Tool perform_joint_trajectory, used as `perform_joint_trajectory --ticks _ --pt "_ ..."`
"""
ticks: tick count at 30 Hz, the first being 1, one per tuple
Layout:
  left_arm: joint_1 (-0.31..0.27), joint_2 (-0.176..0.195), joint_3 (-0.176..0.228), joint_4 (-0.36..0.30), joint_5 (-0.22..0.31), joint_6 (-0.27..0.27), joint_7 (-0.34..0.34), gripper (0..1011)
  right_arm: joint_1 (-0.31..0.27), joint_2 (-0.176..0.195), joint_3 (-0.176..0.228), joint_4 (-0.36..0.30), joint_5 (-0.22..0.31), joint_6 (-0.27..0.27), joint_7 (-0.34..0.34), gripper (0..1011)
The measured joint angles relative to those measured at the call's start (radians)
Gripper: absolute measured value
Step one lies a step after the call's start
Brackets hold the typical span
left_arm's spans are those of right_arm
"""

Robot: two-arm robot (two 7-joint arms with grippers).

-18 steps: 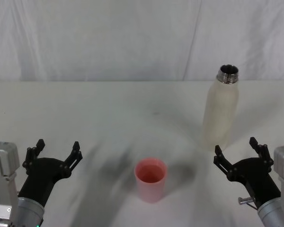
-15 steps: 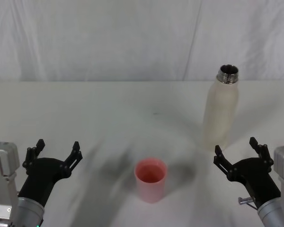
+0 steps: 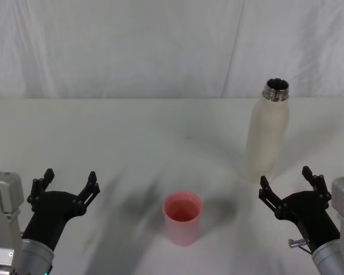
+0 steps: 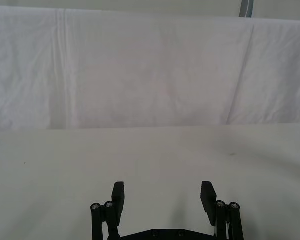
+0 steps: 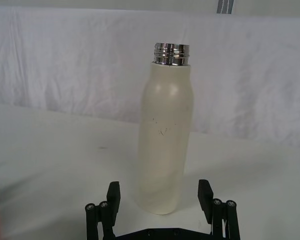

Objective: Grasp the thermos with one hand and pour water into the cup lid.

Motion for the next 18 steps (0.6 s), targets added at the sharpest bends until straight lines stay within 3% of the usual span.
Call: perform_joint_trajectory --ticks 18 --pt "0.000 0.000 0.000 0.000 0.000 0.000 0.000 1001 0.000 0.000 0.000 0.000 0.000 0.000 0.000 1001"
